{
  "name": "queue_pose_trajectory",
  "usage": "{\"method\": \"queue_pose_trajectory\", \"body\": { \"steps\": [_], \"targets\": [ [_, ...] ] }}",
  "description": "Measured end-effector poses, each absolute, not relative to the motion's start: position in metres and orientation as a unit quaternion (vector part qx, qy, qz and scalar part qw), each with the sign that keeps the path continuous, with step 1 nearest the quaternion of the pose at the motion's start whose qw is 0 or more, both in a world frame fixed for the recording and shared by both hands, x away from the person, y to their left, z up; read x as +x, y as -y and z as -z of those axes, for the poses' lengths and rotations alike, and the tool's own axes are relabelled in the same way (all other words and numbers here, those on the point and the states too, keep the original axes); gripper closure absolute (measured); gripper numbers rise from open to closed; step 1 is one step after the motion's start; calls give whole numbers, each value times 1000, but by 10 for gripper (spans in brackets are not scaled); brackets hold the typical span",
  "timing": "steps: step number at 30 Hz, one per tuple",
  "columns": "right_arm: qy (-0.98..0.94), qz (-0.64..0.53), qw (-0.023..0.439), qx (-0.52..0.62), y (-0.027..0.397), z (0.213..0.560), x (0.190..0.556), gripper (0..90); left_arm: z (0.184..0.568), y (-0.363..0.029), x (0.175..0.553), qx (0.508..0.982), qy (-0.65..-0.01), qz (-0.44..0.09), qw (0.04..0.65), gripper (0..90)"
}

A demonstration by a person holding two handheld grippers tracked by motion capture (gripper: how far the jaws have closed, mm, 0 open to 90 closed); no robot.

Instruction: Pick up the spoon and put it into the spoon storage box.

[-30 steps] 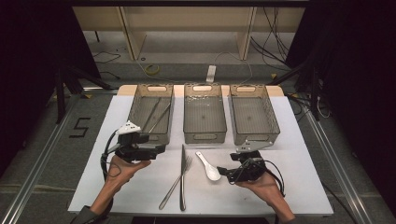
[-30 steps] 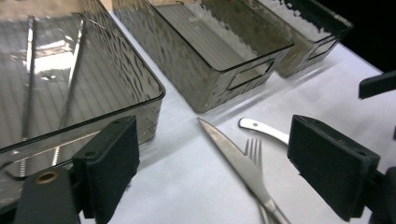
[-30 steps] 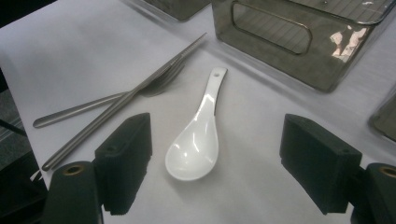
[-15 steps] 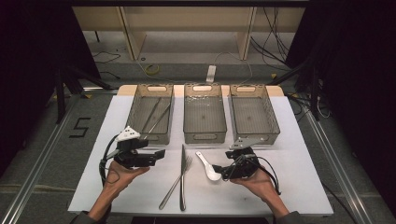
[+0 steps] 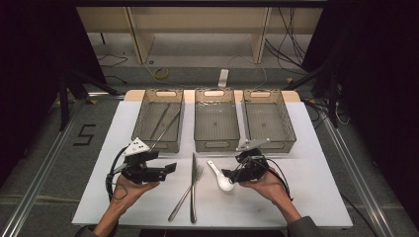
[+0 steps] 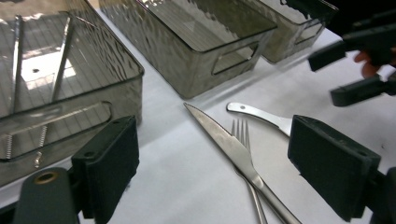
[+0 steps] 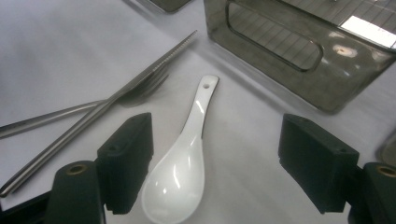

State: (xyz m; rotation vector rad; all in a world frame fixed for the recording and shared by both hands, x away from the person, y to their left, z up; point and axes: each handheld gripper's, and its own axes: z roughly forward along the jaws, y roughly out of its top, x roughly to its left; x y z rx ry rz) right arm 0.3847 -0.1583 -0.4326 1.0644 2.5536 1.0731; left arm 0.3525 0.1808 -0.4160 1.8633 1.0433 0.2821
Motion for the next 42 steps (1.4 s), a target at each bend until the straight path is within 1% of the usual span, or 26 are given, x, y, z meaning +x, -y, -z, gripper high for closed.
{"method": "queue_pose_trajectory", "body": {
  "steps": [7,10,13,20,42],
  "targets": [
    [-871,-331,75,356,141,441,397,301,416,-181,352,763,-423,-122,473,159],
    [-873,-325,66,359,136,446,400,318,418,-179,353,759,-429,-113,476,159],
    [-879,-313,67,355,130,449,402,329,417,-178,351,764,-423,-117,473,159],
    [-884,-302,60,352,122,455,409,379,416,-181,351,755,-428,-116,483,158],
    [-897,-270,40,348,112,469,420,561,416,-178,351,761,-423,-117,478,159]
  ]
}}
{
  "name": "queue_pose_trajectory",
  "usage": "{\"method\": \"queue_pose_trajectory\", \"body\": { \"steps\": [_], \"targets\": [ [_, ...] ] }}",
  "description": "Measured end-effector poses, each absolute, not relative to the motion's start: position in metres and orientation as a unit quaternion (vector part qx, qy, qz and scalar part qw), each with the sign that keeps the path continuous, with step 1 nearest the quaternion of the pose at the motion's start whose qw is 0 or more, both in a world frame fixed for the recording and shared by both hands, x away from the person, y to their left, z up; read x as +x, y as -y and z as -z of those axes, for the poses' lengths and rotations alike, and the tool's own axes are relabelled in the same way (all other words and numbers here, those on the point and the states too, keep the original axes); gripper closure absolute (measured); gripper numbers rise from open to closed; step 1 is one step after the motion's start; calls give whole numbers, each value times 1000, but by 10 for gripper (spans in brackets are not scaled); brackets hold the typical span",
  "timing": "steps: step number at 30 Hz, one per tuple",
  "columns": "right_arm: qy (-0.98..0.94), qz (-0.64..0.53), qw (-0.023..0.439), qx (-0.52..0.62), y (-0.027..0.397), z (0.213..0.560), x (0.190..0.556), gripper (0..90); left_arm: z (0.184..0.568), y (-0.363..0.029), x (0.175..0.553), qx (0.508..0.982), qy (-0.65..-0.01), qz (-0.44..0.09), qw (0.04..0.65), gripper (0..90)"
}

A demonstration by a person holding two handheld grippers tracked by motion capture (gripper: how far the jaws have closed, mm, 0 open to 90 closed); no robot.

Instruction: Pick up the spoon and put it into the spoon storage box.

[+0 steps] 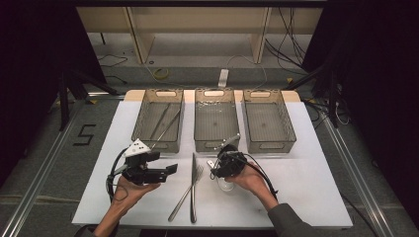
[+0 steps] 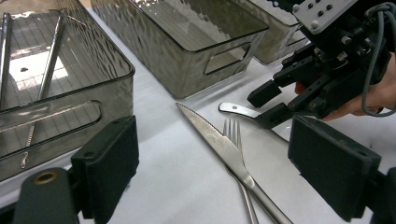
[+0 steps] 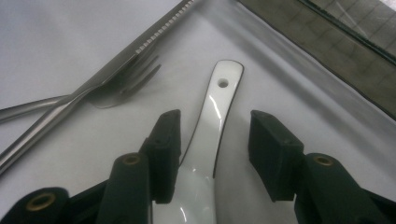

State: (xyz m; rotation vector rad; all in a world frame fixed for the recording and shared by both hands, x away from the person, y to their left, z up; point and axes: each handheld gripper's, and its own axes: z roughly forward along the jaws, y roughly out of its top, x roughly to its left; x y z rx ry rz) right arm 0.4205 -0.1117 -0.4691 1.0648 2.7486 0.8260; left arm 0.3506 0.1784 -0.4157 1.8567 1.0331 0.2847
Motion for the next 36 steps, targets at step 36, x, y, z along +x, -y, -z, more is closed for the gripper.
{"method": "queue_pose_trajectory", "body": {
  "steps": [36],
  "targets": [
    [-926,-223,33,302,100,462,415,862,416,-178,351,767,-421,-126,467,179]
  ]
}}
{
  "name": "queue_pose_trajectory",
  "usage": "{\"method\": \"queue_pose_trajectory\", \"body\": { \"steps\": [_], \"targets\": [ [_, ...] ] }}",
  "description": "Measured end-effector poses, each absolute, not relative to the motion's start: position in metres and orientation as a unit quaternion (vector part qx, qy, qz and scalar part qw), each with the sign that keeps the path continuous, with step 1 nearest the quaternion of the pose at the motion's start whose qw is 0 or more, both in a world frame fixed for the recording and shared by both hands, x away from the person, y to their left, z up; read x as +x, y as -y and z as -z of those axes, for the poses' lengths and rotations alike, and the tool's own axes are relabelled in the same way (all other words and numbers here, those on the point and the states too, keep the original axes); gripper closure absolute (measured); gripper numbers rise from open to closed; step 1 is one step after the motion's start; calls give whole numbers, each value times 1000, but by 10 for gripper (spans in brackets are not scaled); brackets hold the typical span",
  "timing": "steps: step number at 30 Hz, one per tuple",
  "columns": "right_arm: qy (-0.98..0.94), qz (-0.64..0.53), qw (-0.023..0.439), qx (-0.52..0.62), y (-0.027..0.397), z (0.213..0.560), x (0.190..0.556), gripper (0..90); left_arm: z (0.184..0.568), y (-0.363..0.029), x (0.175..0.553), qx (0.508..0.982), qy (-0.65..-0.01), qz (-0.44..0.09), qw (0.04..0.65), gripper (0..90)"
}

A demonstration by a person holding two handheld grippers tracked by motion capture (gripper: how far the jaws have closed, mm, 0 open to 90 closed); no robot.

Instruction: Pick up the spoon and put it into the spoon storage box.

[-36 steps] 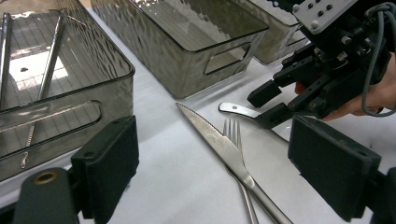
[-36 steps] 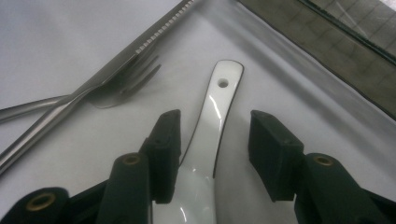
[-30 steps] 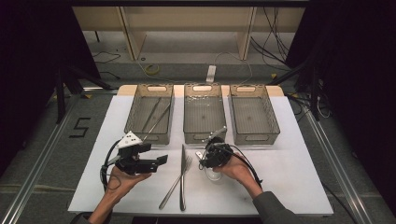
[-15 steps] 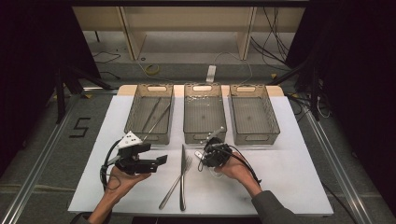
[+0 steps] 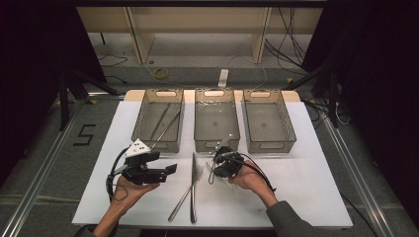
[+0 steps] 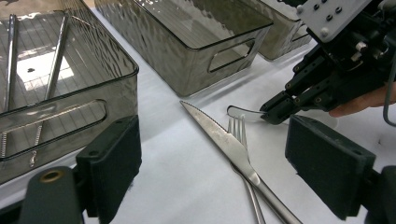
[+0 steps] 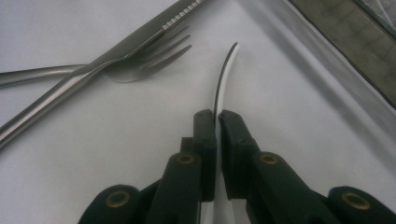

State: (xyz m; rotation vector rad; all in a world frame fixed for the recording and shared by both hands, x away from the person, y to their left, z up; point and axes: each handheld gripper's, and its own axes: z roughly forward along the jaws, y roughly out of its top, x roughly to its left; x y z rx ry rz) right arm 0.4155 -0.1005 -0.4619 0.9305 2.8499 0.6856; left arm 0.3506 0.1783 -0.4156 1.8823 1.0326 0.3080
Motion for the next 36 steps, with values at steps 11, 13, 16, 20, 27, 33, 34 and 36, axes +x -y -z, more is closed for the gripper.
{"method": "queue_pose_trajectory", "body": {
  "steps": [11,13,16,20,27,33,34,36],
  "targets": [
    [-922,-235,39,304,108,454,418,866,415,-179,350,767,-420,-128,468,187],
    [-921,-240,42,303,110,450,418,867,415,-179,350,767,-420,-128,468,187],
    [-918,-251,44,304,115,444,419,867,415,-178,350,767,-420,-129,468,187],
    [-912,-265,49,309,121,436,420,868,415,-179,350,766,-420,-131,468,187],
    [-900,-295,65,314,135,417,422,868,414,-178,350,764,-421,-129,471,186],
    [-886,-320,84,325,142,400,431,868,414,-178,349,763,-417,-128,477,183],
    [-884,-323,86,327,142,397,432,867,414,-178,349,762,-417,-128,478,180],
    [-881,-329,91,329,142,391,436,867,414,-178,349,762,-416,-127,480,175]
  ]
}}
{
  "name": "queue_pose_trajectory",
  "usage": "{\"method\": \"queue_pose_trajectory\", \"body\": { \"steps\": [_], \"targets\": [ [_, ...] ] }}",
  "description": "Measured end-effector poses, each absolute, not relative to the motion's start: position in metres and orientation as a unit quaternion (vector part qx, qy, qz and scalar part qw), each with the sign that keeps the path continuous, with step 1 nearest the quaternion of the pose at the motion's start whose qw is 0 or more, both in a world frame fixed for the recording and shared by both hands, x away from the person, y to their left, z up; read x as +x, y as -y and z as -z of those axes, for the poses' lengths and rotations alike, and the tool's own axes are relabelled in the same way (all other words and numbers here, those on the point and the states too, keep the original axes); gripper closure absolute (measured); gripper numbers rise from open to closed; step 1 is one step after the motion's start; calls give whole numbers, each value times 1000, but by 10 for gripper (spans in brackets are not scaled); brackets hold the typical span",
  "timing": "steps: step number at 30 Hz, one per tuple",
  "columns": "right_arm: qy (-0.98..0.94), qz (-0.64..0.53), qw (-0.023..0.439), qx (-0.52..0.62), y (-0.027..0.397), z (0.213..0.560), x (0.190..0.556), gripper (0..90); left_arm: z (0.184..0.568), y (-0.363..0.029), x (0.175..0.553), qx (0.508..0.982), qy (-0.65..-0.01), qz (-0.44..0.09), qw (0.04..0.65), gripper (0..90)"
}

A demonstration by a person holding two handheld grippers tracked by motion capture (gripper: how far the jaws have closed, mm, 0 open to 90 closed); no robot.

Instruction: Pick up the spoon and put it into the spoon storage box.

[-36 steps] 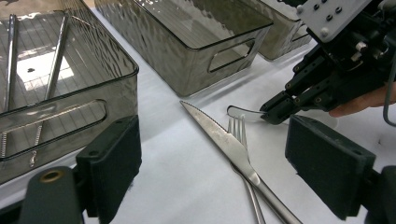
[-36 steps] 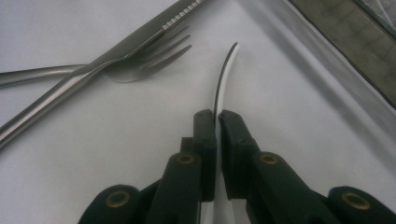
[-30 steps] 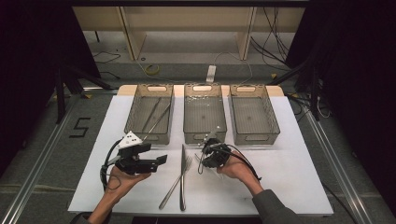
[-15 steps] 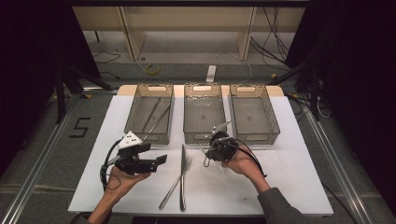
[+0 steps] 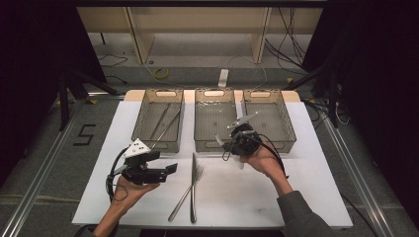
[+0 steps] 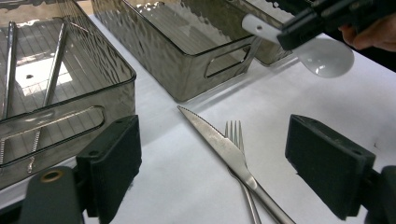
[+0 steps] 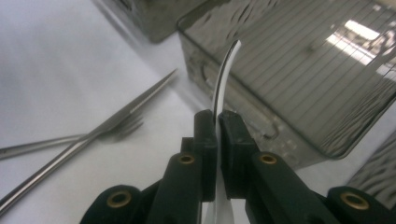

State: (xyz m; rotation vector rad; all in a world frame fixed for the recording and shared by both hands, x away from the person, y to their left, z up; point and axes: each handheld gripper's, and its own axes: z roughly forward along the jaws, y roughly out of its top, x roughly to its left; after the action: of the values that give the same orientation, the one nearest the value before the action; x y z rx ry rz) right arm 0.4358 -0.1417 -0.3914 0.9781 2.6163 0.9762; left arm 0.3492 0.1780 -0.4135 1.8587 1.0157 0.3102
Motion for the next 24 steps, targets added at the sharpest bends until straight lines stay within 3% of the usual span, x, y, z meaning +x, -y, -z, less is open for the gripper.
{"method": "queue_pose_trajectory", "body": {
  "steps": [13,24],
  "targets": [
    [-852,-375,123,345,135,360,466,867,413,-177,349,761,-414,-128,483,162],
    [-841,-369,145,367,127,357,495,867,412,-176,348,761,-408,-128,489,162]
  ]
}}
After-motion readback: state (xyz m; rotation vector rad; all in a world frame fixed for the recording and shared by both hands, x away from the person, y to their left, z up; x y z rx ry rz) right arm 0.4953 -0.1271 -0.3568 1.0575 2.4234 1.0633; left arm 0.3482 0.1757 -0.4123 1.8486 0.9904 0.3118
